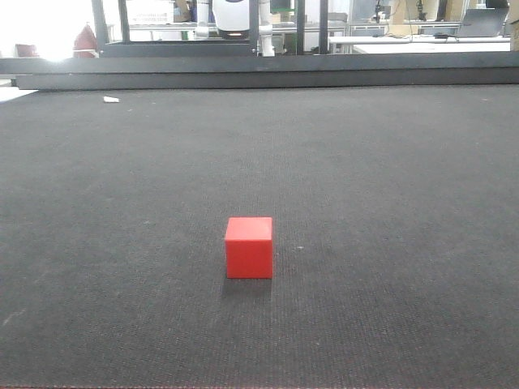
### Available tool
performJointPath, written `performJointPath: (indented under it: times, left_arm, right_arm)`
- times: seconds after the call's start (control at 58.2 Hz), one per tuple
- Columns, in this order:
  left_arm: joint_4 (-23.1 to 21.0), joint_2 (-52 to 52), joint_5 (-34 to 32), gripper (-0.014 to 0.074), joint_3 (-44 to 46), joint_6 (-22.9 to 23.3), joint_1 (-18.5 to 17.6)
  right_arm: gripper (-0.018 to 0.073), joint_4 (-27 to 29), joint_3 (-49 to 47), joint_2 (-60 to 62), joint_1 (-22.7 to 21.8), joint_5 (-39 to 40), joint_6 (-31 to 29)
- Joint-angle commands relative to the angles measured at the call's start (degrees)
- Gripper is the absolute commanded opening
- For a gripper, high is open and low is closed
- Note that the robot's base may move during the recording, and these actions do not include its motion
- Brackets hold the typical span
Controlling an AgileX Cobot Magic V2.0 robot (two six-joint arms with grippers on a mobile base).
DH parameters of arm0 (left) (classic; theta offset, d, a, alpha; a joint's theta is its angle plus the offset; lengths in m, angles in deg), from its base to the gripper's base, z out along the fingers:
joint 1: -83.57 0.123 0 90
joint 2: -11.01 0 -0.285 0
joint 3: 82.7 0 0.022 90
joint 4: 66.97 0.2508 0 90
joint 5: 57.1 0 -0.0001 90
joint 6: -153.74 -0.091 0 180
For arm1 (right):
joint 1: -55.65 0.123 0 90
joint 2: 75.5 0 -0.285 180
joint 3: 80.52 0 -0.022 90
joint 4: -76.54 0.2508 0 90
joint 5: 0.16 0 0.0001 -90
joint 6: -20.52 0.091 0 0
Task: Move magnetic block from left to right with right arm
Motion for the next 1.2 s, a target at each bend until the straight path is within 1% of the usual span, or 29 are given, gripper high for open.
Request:
performJointPath:
  times: [0.0, 0.309, 0.412, 0.481, 0.652, 0.91, 1.03, 1.082, 1.185]
  left_arm:
    - [-0.4, 0.5, -4.7, -0.0117, -0.6, 0.1, 0.0]
    - [-0.4, 0.5, -4.7, -0.0117, -0.6, 0.1, 0.0]
    - [-0.4, 0.5, -4.7, -0.0117, -0.6, 0.1, 0.0]
    - [-0.4, 0.5, -4.7, -0.0117, -0.6, 0.1, 0.0]
    - [-0.4, 0.5, -4.7, -0.0117, -0.6, 0.1, 0.0]
    - [-0.4, 0.5, -4.7, -0.0117, -0.6, 0.1, 0.0]
    - [-0.4, 0.5, -4.7, -0.0117, -0.6, 0.1, 0.0]
    - [-0.4, 0.5, -4.7, -0.0117, -0.6, 0.1, 0.0]
    - [-0.4, 0.5, -4.7, -0.0117, -0.6, 0.1, 0.0]
  right_arm:
    - [0.0054, 0.1, -0.1, 1.2, -0.1, 4.8, -0.5]
    - [0.0054, 0.1, -0.1, 1.2, -0.1, 4.8, -0.5]
    - [0.0054, 0.1, -1.6, 1.2, -0.1, 4.2, -0.5]
    - [0.0054, 0.1, -4.5, 0.7, -0.1, 1.5, -0.5]
    - [0.0054, 0.1, -13.1, -4.3, -0.1, -9.1, -0.5]
    - [0.0054, 0.1, -23.1, -19.4, -0.1, -21.0, -0.5]
    - [0.0054, 0.1, -26.1, -26.6, 0.0, -24.6, 0.0]
    - [0.0054, 0.1, -27.6, -29.9, 0.0, -26.3, 1.4]
    - [0.0055, -1.0, -30.7, -36.3, 0.2, -30.4, 8.5]
